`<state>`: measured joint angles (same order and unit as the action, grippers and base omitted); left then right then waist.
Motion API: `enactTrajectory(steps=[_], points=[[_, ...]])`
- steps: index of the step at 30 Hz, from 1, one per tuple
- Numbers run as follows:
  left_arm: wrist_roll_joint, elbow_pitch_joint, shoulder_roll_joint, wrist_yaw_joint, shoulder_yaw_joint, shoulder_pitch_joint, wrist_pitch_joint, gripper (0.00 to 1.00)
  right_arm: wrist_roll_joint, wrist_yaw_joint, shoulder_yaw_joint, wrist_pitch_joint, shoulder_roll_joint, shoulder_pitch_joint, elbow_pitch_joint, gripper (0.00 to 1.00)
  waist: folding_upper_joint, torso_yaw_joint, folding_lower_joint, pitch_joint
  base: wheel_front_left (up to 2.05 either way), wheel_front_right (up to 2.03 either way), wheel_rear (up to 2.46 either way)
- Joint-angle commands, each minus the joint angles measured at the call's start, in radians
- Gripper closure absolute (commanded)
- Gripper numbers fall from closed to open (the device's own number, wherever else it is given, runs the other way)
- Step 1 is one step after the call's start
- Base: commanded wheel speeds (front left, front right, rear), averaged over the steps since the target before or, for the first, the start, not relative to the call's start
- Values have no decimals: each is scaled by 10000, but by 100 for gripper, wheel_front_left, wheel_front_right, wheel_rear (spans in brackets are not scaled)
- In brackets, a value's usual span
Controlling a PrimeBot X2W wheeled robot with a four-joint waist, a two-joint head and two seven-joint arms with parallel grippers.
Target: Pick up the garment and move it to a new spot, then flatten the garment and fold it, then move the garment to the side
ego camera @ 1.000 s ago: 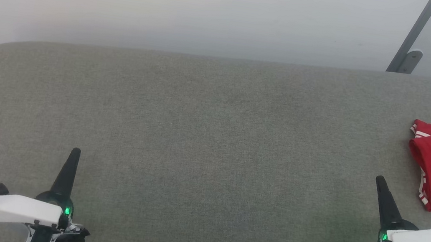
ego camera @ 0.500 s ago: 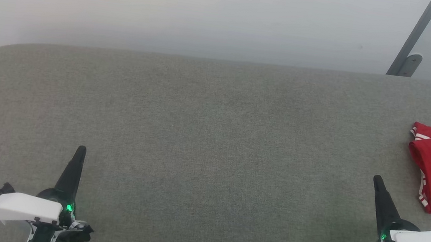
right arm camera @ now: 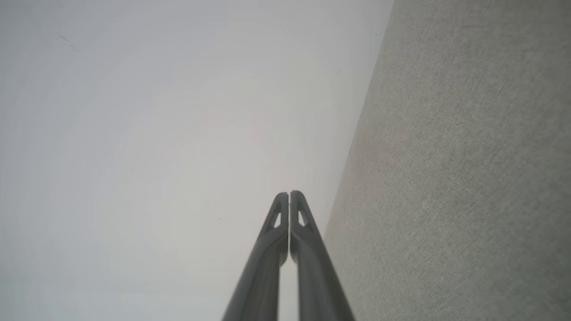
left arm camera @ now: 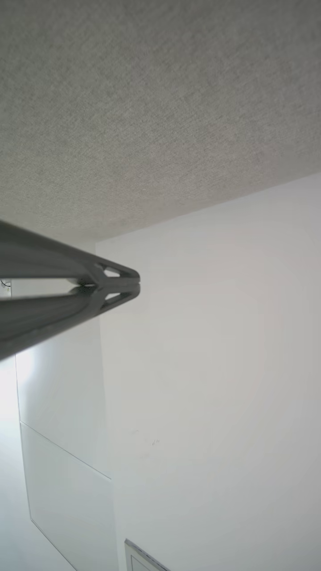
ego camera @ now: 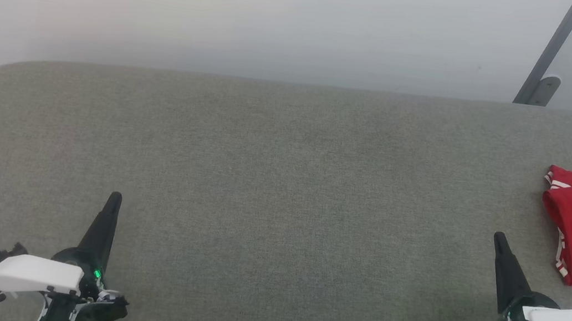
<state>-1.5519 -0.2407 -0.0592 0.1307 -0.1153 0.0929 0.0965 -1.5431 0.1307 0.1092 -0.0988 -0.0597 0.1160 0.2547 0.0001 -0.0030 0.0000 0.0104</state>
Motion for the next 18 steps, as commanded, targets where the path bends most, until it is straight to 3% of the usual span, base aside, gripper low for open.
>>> enactTrajectory(steps=[1, 18], points=[[-170, -5, 19, 0, -1, 191, 71, 100, -211, 1, 37, -66, 53, -84, -96, 100, -1, 4, 0, -10, 0, 0, 0], [-612, -50, 113, 0, 4, 216, 221, 100, -713, 0, 61, -183, 122, -112, -124, 100, -1, 30, 0, -73, 0, 0, 0]])
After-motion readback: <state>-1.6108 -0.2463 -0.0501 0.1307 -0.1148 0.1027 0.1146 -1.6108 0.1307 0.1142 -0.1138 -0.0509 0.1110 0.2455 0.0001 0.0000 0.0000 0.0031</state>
